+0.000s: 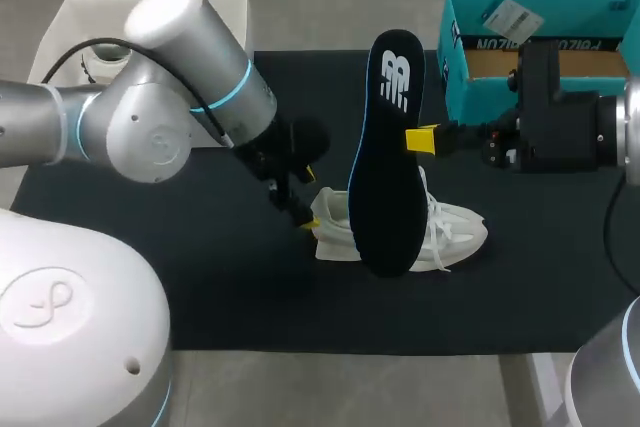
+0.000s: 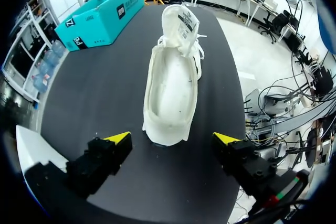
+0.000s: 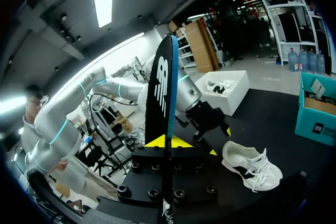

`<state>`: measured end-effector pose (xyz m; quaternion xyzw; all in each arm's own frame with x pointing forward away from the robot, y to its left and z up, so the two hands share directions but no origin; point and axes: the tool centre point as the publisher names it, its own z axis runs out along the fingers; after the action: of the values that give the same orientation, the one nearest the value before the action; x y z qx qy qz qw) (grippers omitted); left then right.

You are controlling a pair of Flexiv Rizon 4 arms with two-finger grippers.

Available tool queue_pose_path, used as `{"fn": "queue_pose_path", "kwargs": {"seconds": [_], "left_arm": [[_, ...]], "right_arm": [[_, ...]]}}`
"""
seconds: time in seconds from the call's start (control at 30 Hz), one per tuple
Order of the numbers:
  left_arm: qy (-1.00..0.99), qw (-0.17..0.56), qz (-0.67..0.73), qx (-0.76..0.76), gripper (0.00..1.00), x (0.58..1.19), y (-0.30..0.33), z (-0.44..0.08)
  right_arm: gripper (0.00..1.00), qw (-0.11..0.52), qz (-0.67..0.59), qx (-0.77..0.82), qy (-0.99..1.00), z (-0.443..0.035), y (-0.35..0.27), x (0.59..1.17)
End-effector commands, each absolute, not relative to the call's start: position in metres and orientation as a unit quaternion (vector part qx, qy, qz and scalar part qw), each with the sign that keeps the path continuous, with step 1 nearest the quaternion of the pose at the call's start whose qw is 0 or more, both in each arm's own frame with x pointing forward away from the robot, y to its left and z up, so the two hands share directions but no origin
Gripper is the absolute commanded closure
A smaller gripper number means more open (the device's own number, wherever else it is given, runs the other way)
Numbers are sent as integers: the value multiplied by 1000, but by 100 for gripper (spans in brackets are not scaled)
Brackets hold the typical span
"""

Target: Take the shoe out of the shoebox, open the shoe tongue, remove and reinsert the insole, then place the shoe into the shoebox

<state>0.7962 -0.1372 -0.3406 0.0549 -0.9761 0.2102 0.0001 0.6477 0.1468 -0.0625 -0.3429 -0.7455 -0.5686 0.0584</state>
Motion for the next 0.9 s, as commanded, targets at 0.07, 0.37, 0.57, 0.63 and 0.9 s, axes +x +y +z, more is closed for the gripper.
{"fn": "queue_pose_path", "kwargs": {"seconds": [0.07,0.37,0.57,0.63,0.9], "left_arm": [[-982,0,183,55,0,795,-138,-337],[-995,-8,54,89,0,784,-145,-329],[-996,-34,14,79,0,785,-141,-328],[-996,-42,19,75,0,787,-140,-329],[-997,-46,30,57,0,797,-144,-332]], "right_arm": [[100,57,-569,-344,-745,-64,148,647],[100,57,-569,-344,-745,-64,148,647],[100,57,-569,-344,-745,-64,148,647],[100,57,-569,-344,-745,-64,148,647],[100,57,-569,-344,-745,-64,148,647]]}}
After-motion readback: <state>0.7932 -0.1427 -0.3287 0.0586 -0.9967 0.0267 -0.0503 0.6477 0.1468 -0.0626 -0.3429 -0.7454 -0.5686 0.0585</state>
